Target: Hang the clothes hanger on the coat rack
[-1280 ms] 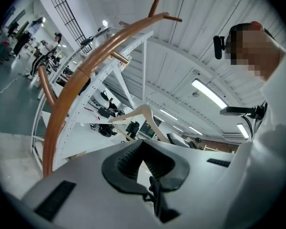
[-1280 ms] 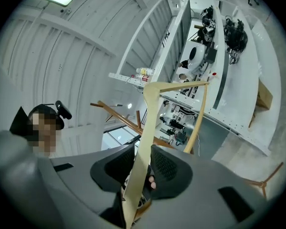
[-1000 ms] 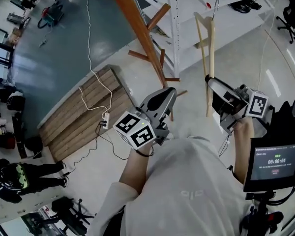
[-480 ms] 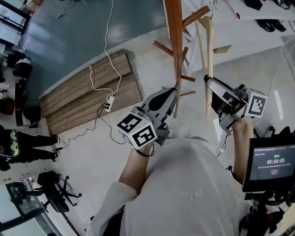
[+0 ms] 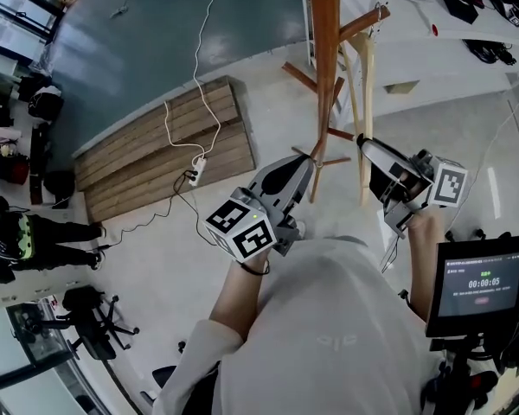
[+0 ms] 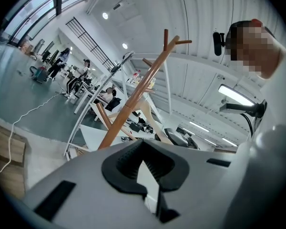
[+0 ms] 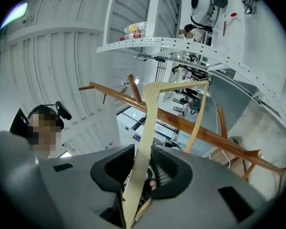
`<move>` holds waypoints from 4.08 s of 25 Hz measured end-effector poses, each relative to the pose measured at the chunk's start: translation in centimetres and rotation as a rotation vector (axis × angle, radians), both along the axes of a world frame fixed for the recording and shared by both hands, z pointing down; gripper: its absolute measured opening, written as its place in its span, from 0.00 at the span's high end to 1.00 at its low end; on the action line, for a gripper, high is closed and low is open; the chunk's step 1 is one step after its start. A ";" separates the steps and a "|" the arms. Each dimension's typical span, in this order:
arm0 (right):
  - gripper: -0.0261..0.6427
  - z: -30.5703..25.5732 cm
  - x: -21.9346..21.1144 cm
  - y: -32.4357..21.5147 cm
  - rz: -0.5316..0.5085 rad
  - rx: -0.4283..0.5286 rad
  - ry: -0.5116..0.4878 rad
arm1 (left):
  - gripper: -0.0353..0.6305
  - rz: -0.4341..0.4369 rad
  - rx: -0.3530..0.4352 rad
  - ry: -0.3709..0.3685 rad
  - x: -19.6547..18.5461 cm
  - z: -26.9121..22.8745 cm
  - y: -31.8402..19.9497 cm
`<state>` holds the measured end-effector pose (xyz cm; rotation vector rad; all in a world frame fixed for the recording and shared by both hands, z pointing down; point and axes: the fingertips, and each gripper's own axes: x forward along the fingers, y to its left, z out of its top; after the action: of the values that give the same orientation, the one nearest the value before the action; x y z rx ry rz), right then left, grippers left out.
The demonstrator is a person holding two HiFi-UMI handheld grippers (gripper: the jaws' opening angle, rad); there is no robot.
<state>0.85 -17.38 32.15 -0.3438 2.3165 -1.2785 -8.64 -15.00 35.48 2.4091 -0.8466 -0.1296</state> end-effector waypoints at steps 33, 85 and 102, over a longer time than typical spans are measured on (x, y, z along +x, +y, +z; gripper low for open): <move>0.79 3.9 -4.0 0.3 -0.061 -0.047 0.019 | 0.94 -0.107 -0.032 0.000 -4.4 1.9 0.9; 0.74 0.6 1.5 -2.5 0.295 0.084 -0.042 | 0.94 -0.072 -0.006 0.008 -2.6 2.1 0.1; 0.74 0.6 11.3 1.6 0.577 0.124 -0.030 | 0.94 0.204 0.042 0.027 6.5 1.0 -0.2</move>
<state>12.12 -15.82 32.75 -0.8660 2.0371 -0.8422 -2.18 -15.18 36.50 2.5108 -0.5864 -0.1018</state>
